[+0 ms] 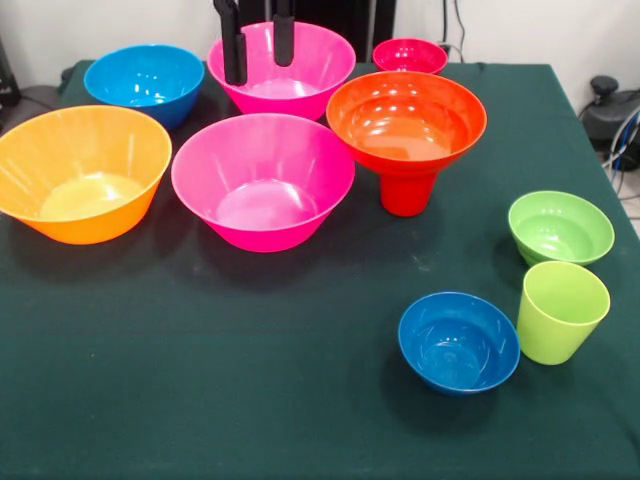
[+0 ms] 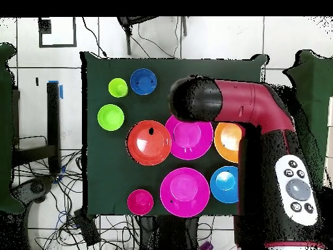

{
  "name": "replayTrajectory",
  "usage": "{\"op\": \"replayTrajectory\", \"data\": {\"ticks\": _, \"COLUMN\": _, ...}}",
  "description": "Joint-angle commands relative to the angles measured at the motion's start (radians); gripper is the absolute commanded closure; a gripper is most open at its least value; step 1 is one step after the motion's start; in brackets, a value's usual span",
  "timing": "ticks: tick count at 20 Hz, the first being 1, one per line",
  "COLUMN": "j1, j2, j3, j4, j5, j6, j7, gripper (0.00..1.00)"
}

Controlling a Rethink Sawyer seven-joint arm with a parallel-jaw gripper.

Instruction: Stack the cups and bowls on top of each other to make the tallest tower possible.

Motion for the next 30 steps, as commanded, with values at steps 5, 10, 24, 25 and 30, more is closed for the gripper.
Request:
{"op": "replayTrajectory", "data": {"ticks": 5, "j1": 0.052, "j2": 0.114, "j3": 0.015, "j4": -0.133, "j5": 0.052, "j6": 0.177, "j7": 0.156, "gripper": 0.00}}
{"op": "replayTrajectory", "data": {"ticks": 10, "j1": 0.037, "j2": 0.189, "j3": 0.104, "j4": -0.201, "j5": 0.010, "j6": 0.215, "j7": -0.094, "gripper": 0.00}}
{"op": "replayTrajectory", "data": {"ticks": 24, "j1": 0.119, "j2": 0.244, "j3": 0.001, "j4": -0.367, "j5": 0.061, "j6": 0.229, "j7": 0.234, "gripper": 0.00}}
{"op": "replayTrajectory", "data": {"ticks": 25, "j1": 0.126, "j2": 0.243, "j3": -0.003, "j4": -0.359, "j5": 0.066, "j6": 0.216, "j7": 0.249, "gripper": 0.00}}
{"op": "replayTrajectory", "data": {"ticks": 30, "j1": 0.149, "j2": 0.227, "j3": -0.002, "j4": -0.317, "j5": 0.112, "j6": 0.167, "j7": 0.288, "gripper": 0.00}}
